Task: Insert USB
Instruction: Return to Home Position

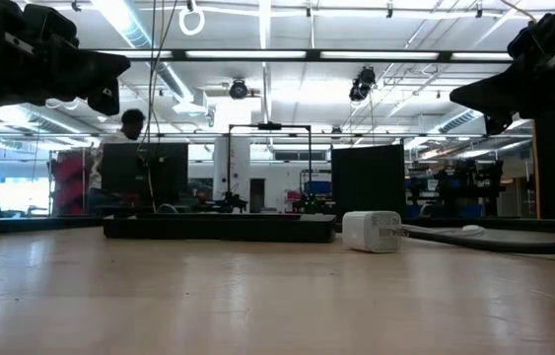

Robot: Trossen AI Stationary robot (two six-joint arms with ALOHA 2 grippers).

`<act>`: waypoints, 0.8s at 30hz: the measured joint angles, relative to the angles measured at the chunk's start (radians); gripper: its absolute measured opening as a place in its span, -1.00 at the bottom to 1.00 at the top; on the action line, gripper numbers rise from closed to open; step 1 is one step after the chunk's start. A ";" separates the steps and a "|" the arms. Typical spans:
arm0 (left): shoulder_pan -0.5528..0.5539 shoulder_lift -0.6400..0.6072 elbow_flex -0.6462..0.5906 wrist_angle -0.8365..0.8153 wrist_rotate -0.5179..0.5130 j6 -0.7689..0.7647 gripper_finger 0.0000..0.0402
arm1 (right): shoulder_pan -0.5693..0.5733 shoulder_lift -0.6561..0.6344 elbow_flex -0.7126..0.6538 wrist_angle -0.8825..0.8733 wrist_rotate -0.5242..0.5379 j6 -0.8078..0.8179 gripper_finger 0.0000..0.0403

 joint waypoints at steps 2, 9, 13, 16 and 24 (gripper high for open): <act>0.000 0.000 0.000 0.000 0.000 0.000 -1.00 | 0.000 0.000 0.000 0.000 0.000 0.000 -0.96; 0.000 0.000 0.000 0.000 0.000 0.000 -1.00 | 0.000 0.000 0.000 0.000 0.000 0.000 -1.00; 0.000 0.000 0.000 0.000 0.000 0.000 -1.00 | 0.000 0.000 0.000 0.000 0.000 0.000 -0.97; 0.000 0.000 0.000 0.000 0.000 0.000 -1.00 | 0.000 0.000 0.000 0.000 0.000 0.000 -0.95; 0.000 0.000 0.000 0.000 0.000 0.000 -1.00 | 0.000 0.000 0.000 0.000 0.000 0.000 -0.93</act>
